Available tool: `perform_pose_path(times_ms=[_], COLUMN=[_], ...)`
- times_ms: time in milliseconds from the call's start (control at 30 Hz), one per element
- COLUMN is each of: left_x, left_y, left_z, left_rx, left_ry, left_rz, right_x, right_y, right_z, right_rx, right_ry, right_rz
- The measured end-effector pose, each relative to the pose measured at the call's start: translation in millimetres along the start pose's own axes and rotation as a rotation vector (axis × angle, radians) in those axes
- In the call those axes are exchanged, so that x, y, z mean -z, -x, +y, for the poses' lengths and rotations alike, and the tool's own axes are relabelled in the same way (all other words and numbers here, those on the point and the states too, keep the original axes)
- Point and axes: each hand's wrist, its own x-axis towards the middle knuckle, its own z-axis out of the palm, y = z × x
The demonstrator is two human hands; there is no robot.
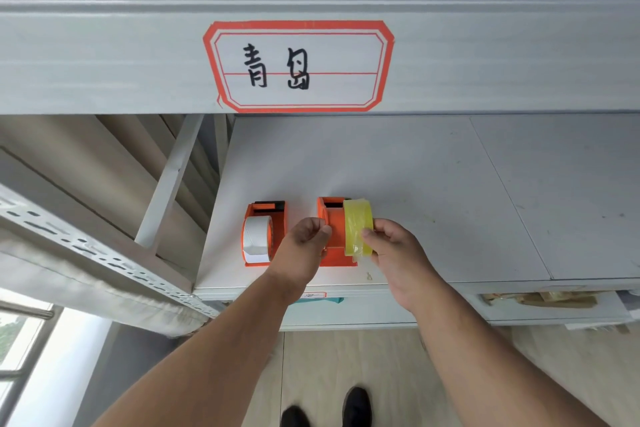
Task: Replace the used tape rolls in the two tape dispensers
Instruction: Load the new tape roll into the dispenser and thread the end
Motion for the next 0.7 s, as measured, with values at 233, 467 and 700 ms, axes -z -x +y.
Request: perform_pose_path(times_ms=[233, 467, 700], left_x=[-5.3, -7.1, -10.1], left_y=[0.9, -3.0, -7.6], left_z=[2.5, -4.5, -10.2], left_rx=[0.01, 0.012, 0.077], left_ry=[0.112, 0.193, 0.314], left_rz=[-0.092, -0.108, -0.102], right_x=[-3.9, -8.2, -15.8], right_y=[4.9, 9.1, 12.6], right_z=[0.0, 1.6, 7.7], right_rx=[0.017, 0.071, 0.221], right_ry=[0.047, 0.136, 0.499], right_rz=[-0.052, -0.029, -0.036])
